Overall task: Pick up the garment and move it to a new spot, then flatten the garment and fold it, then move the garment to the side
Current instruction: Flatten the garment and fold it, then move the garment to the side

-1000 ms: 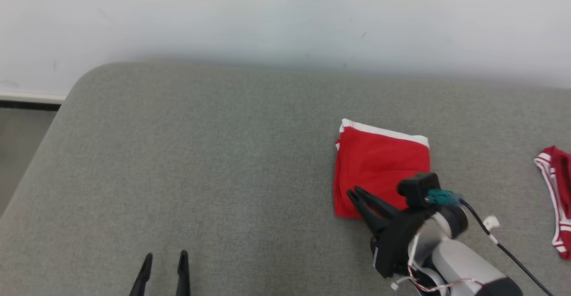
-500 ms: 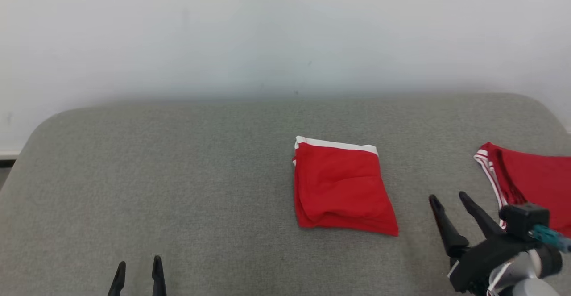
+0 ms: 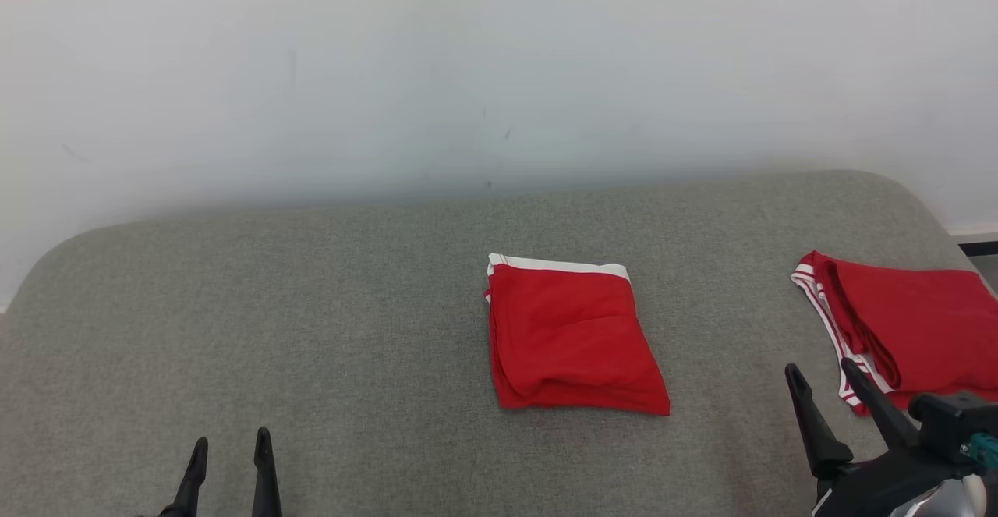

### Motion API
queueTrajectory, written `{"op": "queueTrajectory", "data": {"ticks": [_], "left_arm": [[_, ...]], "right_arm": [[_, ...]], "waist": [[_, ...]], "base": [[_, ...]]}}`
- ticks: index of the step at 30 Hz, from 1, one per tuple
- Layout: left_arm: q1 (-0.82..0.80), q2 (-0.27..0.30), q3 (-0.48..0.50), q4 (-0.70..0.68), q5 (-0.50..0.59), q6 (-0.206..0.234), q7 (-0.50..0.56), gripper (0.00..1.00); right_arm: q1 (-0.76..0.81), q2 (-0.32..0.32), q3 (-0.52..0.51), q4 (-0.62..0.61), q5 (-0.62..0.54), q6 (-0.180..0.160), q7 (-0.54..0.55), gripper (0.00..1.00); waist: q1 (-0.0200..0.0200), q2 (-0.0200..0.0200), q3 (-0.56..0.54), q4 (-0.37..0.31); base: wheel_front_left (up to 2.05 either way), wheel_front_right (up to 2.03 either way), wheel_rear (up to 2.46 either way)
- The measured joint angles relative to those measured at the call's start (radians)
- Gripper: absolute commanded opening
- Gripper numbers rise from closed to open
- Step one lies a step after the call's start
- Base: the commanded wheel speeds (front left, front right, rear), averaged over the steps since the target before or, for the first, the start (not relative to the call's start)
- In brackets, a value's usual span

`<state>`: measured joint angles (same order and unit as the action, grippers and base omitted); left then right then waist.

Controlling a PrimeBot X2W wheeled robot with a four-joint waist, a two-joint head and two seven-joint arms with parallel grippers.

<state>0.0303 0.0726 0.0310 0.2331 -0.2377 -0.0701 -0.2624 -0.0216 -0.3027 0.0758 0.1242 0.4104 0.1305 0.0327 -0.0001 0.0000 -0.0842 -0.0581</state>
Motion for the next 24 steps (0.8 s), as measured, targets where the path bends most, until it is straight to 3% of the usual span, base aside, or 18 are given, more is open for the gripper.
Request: {"op": "queueTrajectory", "data": {"ticks": [24], "left_arm": [[0.047, -0.002, 0.011, -0.009, 0.001, 0.009, 0.0, 1.0]], "right_arm": [[0.015, -0.014, 0.034, -0.003, -0.016, 0.0, -0.042, 1.0]], "waist": [[0.0001, 0.0, 0.013, -0.007]], "base": [[0.0, 0.0, 0.0]]}}
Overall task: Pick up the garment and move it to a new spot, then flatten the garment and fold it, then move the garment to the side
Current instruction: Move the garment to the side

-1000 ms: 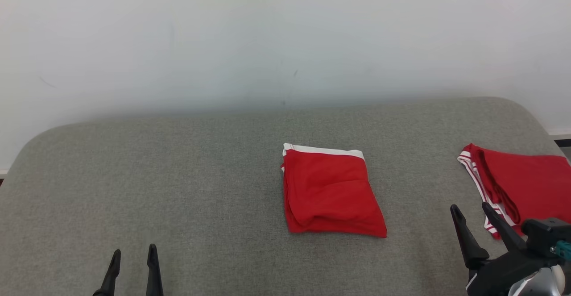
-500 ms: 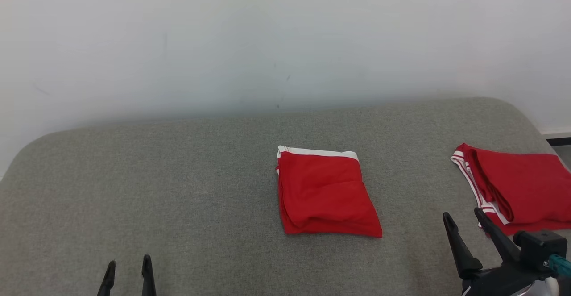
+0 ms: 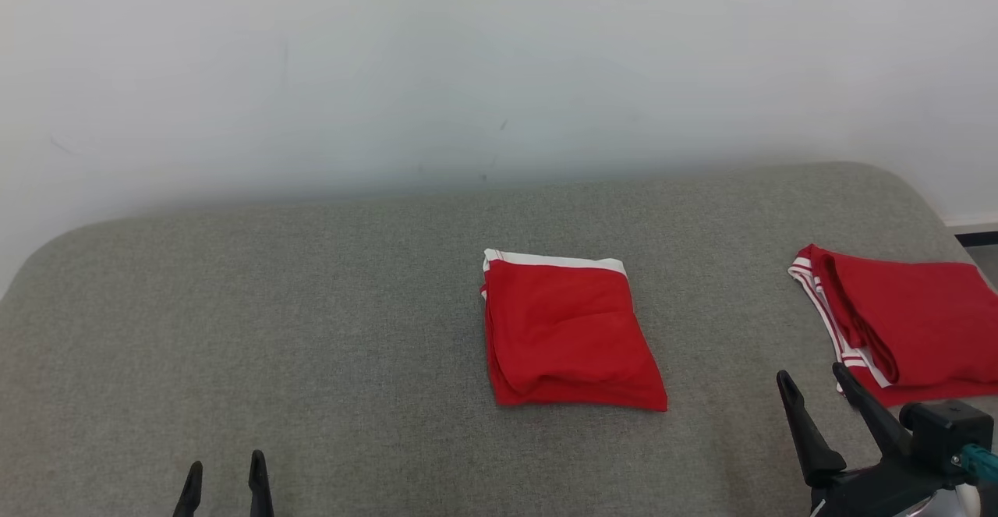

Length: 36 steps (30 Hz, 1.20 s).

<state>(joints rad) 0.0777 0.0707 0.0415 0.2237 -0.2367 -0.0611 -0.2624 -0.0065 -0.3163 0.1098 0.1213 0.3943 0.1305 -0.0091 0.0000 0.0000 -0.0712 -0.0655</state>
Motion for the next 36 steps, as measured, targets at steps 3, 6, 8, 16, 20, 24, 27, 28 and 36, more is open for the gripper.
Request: {"op": "queueTrajectory", "data": {"ticks": [3, 6, 8, 16, 20, 24, 27, 28, 36], "left_arm": [[0.0, -0.002, 0.0, -0.001, -0.001, 0.0, 0.0, 1.0], [0.0, -0.002, -0.002, 0.0, -0.001, 0.0, 0.0, 1.0], [-0.001, -0.003, -0.004, 0.002, -0.001, -0.001, 0.0, 1.0], [-0.007, -0.004, -0.007, 0.004, 0.0, -0.001, 0.0, 1.0], [-0.018, -0.005, -0.012, 0.005, 0.0, 0.003, 0.0, 1.0], [-0.04, -0.008, -0.029, -0.002, 0.0, 0.005, 0.0, 1.0], [-0.054, -0.011, -0.046, -0.005, -0.001, 0.004, 0.0, 1.0], [-0.059, -0.012, -0.051, -0.005, -0.002, 0.004, 0.0, 1.0], [-0.1, -0.016, -0.086, 0.005, -0.012, -0.002, 0.0, 1.0]], "right_arm": [[0.0, 0.001, -0.001, -0.001, 0.0, 0.0, 0.003, 1.0], [0.0, 0.001, -0.005, 0.0, 0.0, 0.0, 0.009, 1.0], [0.0, 0.002, -0.013, -0.001, 0.0, 0.0, 0.013, 1.0], [-0.114, 0.01, -0.016, 0.041, 0.004, 0.0, 0.231, 1.0], [-0.228, 0.04, -0.039, 0.103, 0.001, 0.0, 0.426, 1.0], [-0.342, 0.053, -0.067, 0.159, -0.04, 0.0, 0.571, 1.0], [-0.409, 0.088, -0.109, 0.204, -0.069, 0.0, 0.633, 1.0], [-0.428, 0.099, -0.118, 0.217, -0.076, 0.0, 0.645, 1.0], [-0.501, 0.132, -0.225, 0.343, -0.16, 0.0, 0.708, 1.0]], "waist": [[0.0, 0.0, 0.002, -0.001], [0.0, 0.0, 0.003, 0.003], [0.0, 0.0, 0.004, 0.009], [0.0, 0.0, 0.027, 0.038], [0.0001, 0.0, 0.045, 0.062], [0.0001, 0.0001, 0.073, 0.095], [0.0001, 0.0002, 0.099, 0.126], [0.0001, 0.0001, 0.107, 0.136], [0.0002, 0.0002, 0.192, 0.232]], "base": [[0.0, 0.0, 0.0], [0.0, 0.0, 0.0], [0.0, 0.0, 0.0], [0.0, 0.0, 0.0], [0.0, 0.0, 0.0], [0.0, 0.0, 0.0], [0.0, 0.0, 0.0], [0.0, 0.0, 0.0], [0.0, 0.0, 0.0]]}}
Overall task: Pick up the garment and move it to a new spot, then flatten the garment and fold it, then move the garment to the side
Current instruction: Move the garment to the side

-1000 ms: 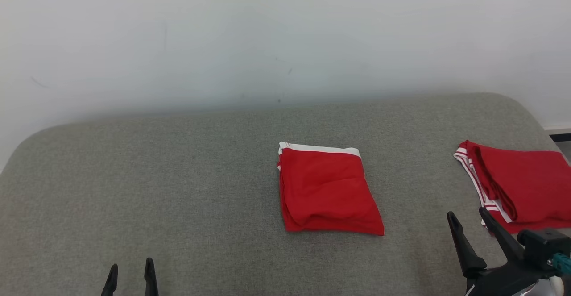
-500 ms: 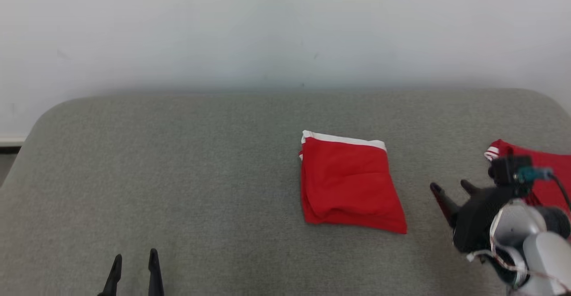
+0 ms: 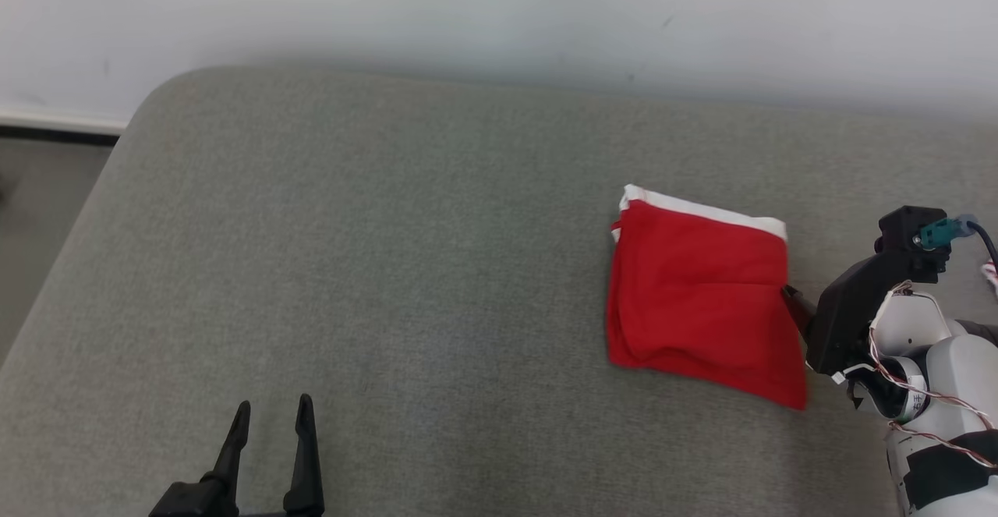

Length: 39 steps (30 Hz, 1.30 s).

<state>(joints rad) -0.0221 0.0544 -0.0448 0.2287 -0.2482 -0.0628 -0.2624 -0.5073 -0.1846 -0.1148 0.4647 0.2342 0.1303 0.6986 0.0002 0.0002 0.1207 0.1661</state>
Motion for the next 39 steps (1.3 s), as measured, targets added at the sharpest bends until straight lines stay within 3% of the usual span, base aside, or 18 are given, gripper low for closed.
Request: {"op": "queueTrajectory", "data": {"ticks": [13, 15, 20, 26, 32, 39], "left_arm": [[-0.038, -0.002, -0.03, 0.007, -0.017, 0.001, 0.0, 1.0], [-0.046, -0.003, -0.037, 0.007, -0.024, 0.0, 0.0, 1.0], [-0.047, -0.003, -0.035, 0.002, -0.031, 0.002, 0.0, 1.0], [-0.046, -0.003, -0.027, -0.014, -0.044, 0.011, 0.0, 1.0], [-0.048, -0.003, -0.004, -0.055, -0.042, 0.017, 0.0, 1.0], [-0.093, -0.004, -0.03, -0.076, -0.027, 0.01, 0.0, 1.0]], "right_arm": [[-0.008, 0.024, -0.066, 0.069, -0.052, 0.0, 0.033, 1.0], [-0.005, 0.013, -0.045, 0.059, -0.044, -0.002, 0.05, 0.0], [0.014, -0.033, 0.047, 0.005, -0.017, 0.002, 0.082, 0.0], [0.013, -0.143, 0.181, -0.077, 0.021, 0.003, 0.146, 0.0], [-0.075, -0.316, 0.367, -0.216, 0.093, 0.002, 0.205, 0.0], [-0.156, -0.463, 0.464, -0.281, 0.191, 0.002, 0.193, 0.0]], "waist": [[-0.0003, -0.0003, 0.102, 0.079], [-0.0003, -0.0003, 0.105, 0.084], [-0.0003, -0.0003, 0.107, 0.07], [-0.0002, -0.0002, 0.112, 0.035], [-0.0001, -0.0001, 0.126, -0.039], [0.0, -0.0001, 0.154, -0.143]], "base": [[0.0, 0.0, 0.0], [0.0, 0.0, 0.0], [0.0, 0.0, 0.0], [0.0, 0.0, 0.0], [0.0, 0.0, 0.0], [0.0, 0.0, 0.0]]}}
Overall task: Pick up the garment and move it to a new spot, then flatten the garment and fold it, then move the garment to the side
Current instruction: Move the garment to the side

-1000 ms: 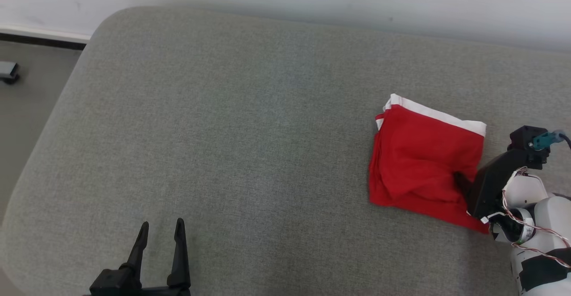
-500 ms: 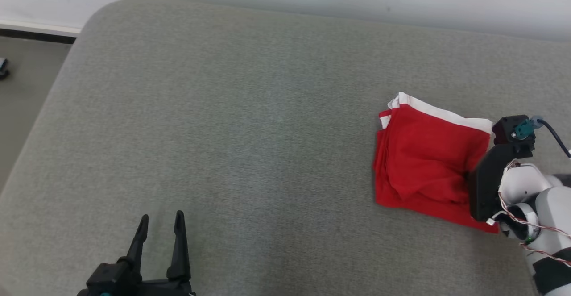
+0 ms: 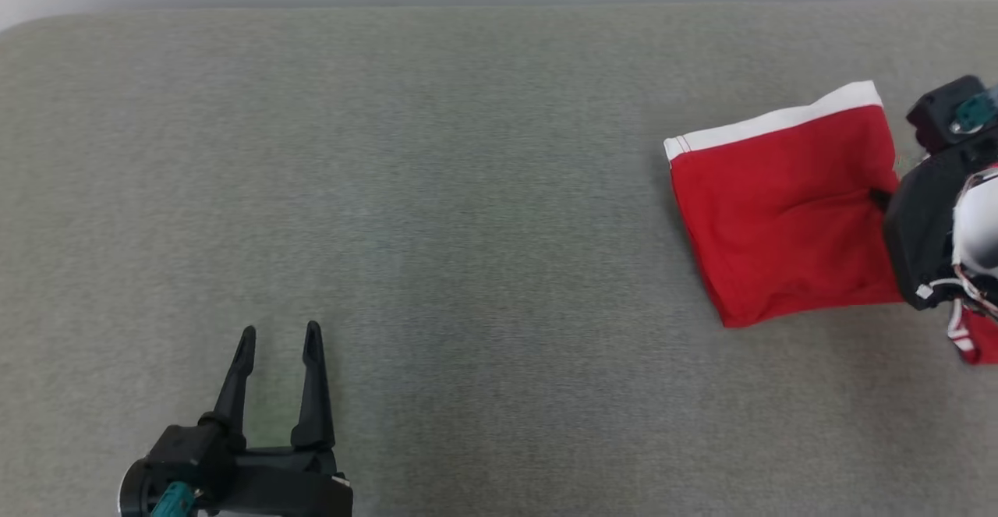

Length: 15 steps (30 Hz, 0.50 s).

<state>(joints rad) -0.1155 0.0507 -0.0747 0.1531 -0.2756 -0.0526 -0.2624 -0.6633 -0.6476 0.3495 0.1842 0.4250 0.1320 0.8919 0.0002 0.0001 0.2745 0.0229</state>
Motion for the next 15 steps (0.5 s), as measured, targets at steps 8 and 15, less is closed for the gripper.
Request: {"op": "queueTrajectory", "data": {"ticks": [8, 15], "left_arm": [[-0.014, -0.001, -0.006, 0.0, 0.043, -0.008, 0.0, 1.0], [-0.037, 0.015, 0.014, -0.005, 0.068, -0.019, 0.0, 1.0]], "right_arm": [[-0.057, -0.055, 0.023, 0.022, 0.041, 0.0, -0.046, 0.0], [-0.078, -0.083, -0.007, 0.062, 0.039, 0.0, -0.102, 0.0]], "waist": [[0.0, 0.0, 0.038, -0.111], [0.0, 0.0, 0.086, -0.179]], "base": [[0.0, 0.0, 0.0], [0.0, 0.0, 0.0]]}}
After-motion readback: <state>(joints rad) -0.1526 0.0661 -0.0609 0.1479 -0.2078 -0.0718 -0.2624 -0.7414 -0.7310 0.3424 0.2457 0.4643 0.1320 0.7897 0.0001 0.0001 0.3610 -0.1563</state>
